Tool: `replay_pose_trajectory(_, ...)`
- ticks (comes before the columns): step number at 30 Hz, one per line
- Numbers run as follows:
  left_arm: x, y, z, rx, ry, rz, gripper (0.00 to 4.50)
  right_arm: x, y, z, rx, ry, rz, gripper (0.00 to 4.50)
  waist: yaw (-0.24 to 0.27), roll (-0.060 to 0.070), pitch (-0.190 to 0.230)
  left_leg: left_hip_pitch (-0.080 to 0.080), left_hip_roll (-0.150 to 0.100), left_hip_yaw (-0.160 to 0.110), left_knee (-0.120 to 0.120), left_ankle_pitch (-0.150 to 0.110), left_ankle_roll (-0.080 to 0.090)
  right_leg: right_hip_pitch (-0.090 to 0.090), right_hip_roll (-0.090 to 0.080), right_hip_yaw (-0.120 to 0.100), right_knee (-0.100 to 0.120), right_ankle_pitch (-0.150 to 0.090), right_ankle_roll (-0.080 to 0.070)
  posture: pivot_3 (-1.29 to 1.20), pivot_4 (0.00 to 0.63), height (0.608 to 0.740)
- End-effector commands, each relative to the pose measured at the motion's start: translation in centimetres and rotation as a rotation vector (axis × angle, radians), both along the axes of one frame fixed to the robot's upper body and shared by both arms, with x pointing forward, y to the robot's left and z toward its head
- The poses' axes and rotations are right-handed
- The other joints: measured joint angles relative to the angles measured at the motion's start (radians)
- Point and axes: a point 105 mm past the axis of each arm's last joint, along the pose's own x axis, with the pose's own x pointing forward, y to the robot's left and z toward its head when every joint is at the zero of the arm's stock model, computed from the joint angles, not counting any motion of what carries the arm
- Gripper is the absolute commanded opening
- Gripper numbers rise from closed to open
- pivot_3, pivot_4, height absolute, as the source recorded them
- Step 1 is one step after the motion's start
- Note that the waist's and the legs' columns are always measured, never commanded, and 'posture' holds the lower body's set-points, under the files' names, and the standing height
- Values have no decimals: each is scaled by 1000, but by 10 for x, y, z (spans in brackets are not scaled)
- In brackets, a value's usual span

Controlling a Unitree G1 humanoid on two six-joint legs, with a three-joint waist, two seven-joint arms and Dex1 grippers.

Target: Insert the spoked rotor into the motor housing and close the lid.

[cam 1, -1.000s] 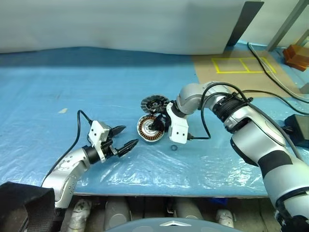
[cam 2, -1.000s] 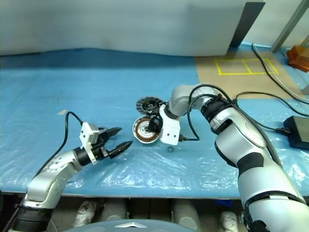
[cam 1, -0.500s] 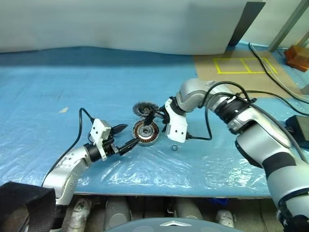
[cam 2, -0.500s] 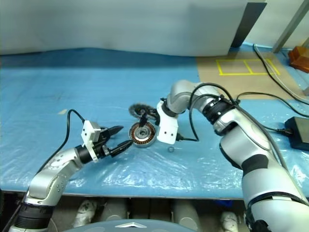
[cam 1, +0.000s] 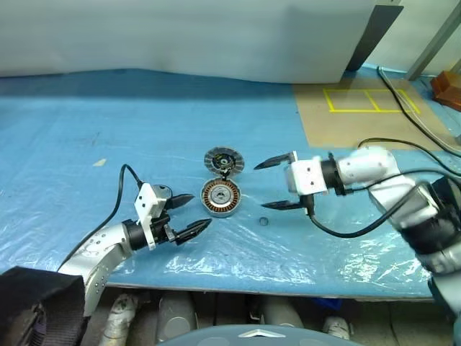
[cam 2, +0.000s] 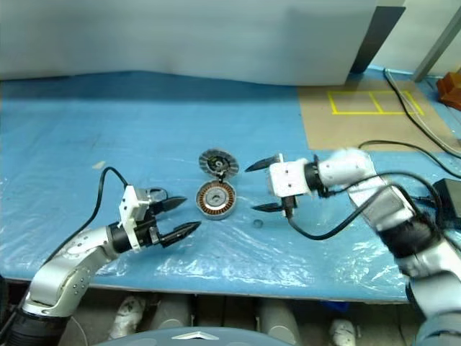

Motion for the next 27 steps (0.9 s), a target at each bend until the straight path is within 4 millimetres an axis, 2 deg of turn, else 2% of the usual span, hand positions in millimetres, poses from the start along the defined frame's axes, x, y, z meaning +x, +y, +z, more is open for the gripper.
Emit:
replay_pose_trajectory(1,-2,1,14,4,-28,-54,4500,-14,8,4,137,29,-145,4267,-2,1,0,0,0,0,0,0,0,0,0,1,0,0,0,0,150,740)
replay_pose_trajectory(4,1,5,14,24,-10,-85,4500,-29,17,-16,183,83,-214,4267,-3,1,0,1,0,0,-1,0,-1,0,0,1,-1,-1,2,0,150,740)
replay_pose_trajectory(6,3,6,11,44,-4,-105,4500,-24,15,-22,209,83,-290,4267,-6,1,0,0,-1,0,-2,1,-2,0,0,1,-2,-3,6,0,150,740)
replay_pose_trajectory(11,8,8,8,65,3,-150,4500,-26,8,-48,139,106,-315,4267,-3,2,0,0,-2,0,-2,2,-5,1,-1,1,-5,-3,9,0,150,740)
replay_pose_trajectory(16,10,10,4,72,2,-178,4500,-39,0,-82,69,187,-303,4267,-2,2,0,-1,-3,0,-8,3,-5,3,-1,1,-14,3,5,0,150,740)
replay_pose_trajectory(22,8,10,-1,74,-1,-174,4500,-36,-16,-109,33,209,-342,4267,-6,3,0,1,-3,0,-9,2,-6,4,-1,0,-15,4,8,0,150,740)
replay_pose_trajectory(25,6,12,-4,82,0,-165,4500,-39,-25,-122,12,234,-353,4267,-4,3,0,7,-3,0,-9,2,-5,11,-1,0,-15,2,6,0,150,740)
replay_pose_trajectory(27,5,13,-7,90,0,-158,4500,-43,-31,-130,-6,244,-354,4267,-3,2,0,14,-4,0,-9,1,-4,19,-2,0,-17,0,10,0,150,740)
